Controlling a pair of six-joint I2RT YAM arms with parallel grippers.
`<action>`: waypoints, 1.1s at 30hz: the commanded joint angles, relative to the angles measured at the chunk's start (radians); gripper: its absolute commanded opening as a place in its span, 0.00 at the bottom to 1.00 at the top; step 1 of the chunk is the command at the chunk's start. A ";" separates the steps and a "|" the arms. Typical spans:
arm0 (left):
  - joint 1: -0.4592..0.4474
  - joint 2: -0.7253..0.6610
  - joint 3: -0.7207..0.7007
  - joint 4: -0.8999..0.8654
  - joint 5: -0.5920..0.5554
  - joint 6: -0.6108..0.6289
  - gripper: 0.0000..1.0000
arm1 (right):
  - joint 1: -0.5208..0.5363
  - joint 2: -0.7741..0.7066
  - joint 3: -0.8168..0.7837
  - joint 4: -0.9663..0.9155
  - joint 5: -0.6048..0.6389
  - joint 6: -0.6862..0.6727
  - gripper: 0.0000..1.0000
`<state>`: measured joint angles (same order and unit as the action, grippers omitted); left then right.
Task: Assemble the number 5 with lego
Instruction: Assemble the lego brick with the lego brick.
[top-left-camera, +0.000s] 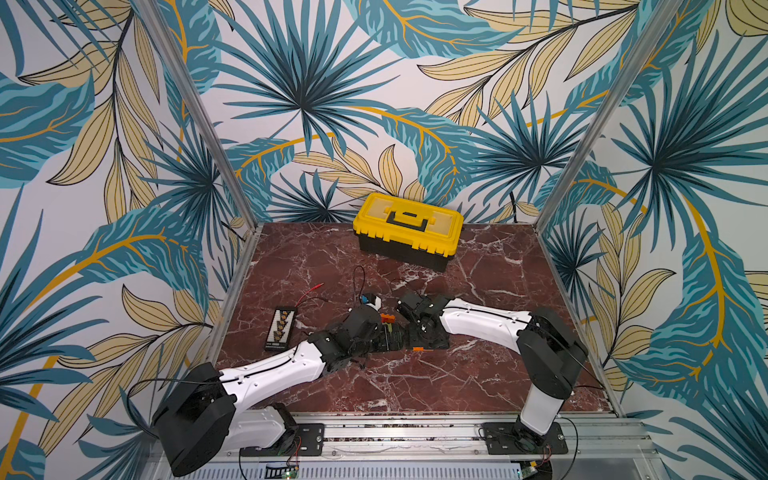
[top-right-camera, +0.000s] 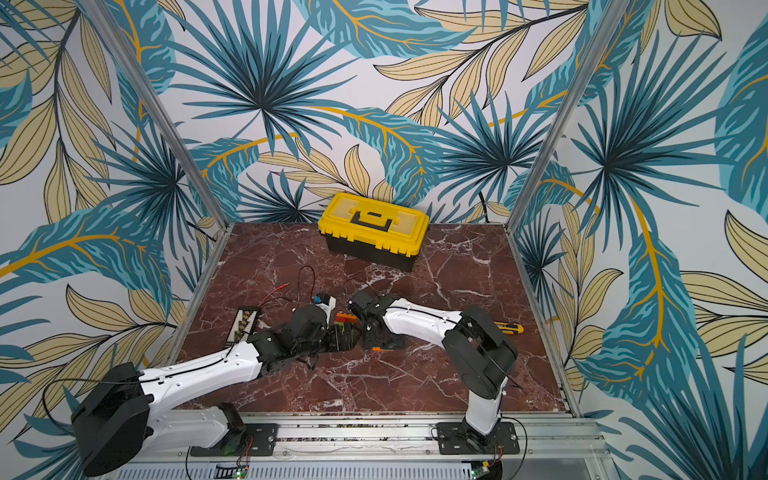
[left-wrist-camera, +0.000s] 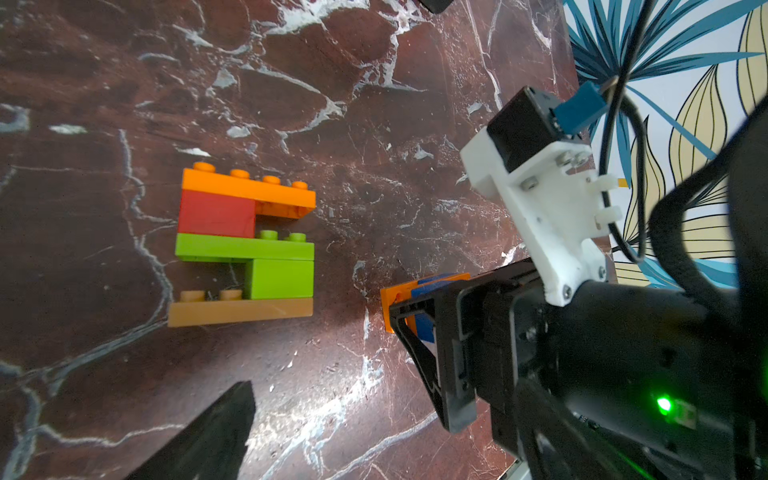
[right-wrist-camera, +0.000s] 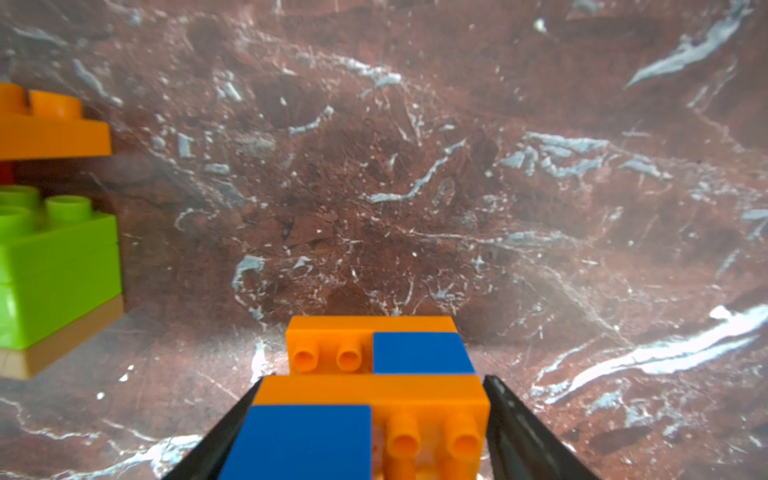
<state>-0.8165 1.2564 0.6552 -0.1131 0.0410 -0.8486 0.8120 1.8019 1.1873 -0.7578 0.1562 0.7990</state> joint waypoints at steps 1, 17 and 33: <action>0.004 -0.020 0.007 -0.005 -0.014 0.002 1.00 | -0.001 -0.027 0.014 -0.031 0.012 -0.008 0.79; 0.004 -0.015 0.007 -0.002 -0.010 0.002 1.00 | -0.001 -0.050 0.005 -0.024 0.023 -0.001 0.76; 0.004 -0.014 0.007 -0.003 -0.006 0.003 1.00 | -0.001 -0.009 -0.045 0.012 -0.009 0.008 0.62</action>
<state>-0.8165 1.2564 0.6552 -0.1131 0.0410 -0.8486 0.8120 1.7710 1.1851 -0.7555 0.1661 0.7998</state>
